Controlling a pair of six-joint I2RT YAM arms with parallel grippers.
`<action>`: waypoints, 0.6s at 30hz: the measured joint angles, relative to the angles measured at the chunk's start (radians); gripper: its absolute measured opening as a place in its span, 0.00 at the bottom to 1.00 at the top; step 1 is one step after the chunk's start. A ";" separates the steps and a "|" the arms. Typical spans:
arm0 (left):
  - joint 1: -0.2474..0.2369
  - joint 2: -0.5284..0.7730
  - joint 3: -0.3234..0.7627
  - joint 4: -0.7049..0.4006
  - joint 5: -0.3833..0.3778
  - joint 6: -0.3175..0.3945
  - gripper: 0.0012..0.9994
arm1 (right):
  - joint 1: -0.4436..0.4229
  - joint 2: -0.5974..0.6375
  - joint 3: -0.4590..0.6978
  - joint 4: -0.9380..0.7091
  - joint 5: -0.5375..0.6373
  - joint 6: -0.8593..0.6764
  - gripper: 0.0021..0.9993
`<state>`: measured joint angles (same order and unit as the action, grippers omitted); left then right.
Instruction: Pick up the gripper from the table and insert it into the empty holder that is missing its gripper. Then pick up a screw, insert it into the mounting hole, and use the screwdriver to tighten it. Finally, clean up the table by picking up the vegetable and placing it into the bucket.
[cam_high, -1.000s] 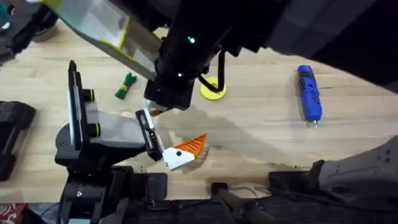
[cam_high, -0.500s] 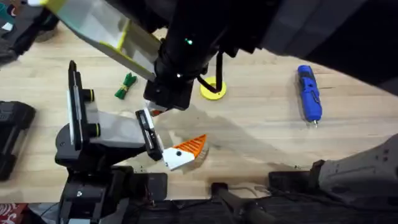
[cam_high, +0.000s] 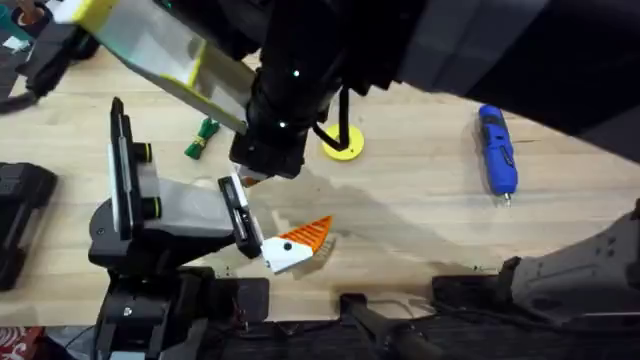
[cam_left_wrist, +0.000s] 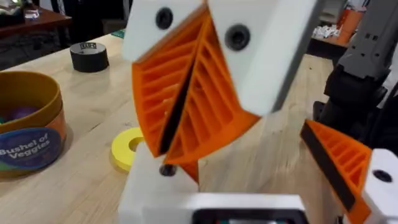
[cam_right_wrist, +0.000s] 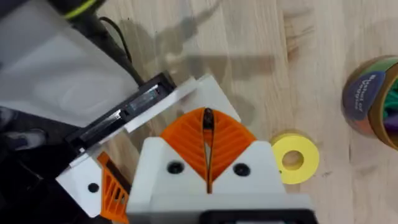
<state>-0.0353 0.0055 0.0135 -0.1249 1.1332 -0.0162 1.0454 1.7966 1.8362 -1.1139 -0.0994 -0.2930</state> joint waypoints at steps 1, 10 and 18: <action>0.000 0.000 0.000 0.000 0.000 0.000 0.99 | 0.000 0.000 0.000 0.000 0.000 0.000 0.00; 0.000 0.000 0.000 0.000 0.000 0.000 0.99 | 0.000 0.000 0.000 -0.001 0.000 0.000 0.00; 0.000 0.000 0.000 0.000 0.000 0.000 0.99 | 0.000 0.000 0.000 -0.012 0.000 -0.012 0.00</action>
<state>-0.0353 0.0055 0.0135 -0.1249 1.1332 -0.0162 1.0454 1.7966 1.8362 -1.1255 -0.0994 -0.3046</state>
